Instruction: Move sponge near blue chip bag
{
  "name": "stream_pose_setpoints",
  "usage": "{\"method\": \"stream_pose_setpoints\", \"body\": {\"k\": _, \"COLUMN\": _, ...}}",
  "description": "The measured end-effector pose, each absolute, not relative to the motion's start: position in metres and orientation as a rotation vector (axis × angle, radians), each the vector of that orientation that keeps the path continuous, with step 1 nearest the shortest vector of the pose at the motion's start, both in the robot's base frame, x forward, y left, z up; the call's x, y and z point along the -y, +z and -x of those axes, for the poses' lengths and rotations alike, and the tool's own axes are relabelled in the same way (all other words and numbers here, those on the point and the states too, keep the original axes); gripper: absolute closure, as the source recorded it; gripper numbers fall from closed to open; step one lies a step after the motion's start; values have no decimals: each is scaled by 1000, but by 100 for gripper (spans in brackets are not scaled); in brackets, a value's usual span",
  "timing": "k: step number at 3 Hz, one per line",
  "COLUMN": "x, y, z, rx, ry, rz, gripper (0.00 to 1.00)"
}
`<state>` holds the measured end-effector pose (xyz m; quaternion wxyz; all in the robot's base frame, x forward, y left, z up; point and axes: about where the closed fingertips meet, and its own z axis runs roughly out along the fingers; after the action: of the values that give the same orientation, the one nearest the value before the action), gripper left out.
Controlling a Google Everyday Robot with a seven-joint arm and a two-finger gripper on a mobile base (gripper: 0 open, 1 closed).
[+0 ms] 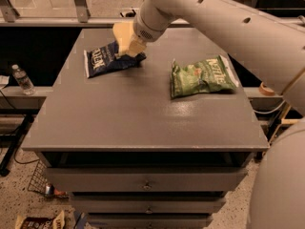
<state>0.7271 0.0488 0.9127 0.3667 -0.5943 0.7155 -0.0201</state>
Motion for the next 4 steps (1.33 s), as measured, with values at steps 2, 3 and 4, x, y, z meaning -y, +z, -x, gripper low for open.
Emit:
{"method": "stream_pose_setpoints", "body": {"k": 2, "x": -50, "y": 911, "z": -727, "rx": -1839, "ry": -50, "rz": 1530, "gripper": 0}}
{"method": "stream_pose_setpoints", "body": {"k": 3, "x": -15, "y": 920, "z": -717, "rx": -1881, "ry": -107, "rz": 1508, "gripper": 0}}
{"method": "stream_pose_setpoints", "body": {"k": 4, "x": 49, "y": 939, "z": -699, "rx": -1961, "ry": -196, "rz": 1406, "gripper": 0}}
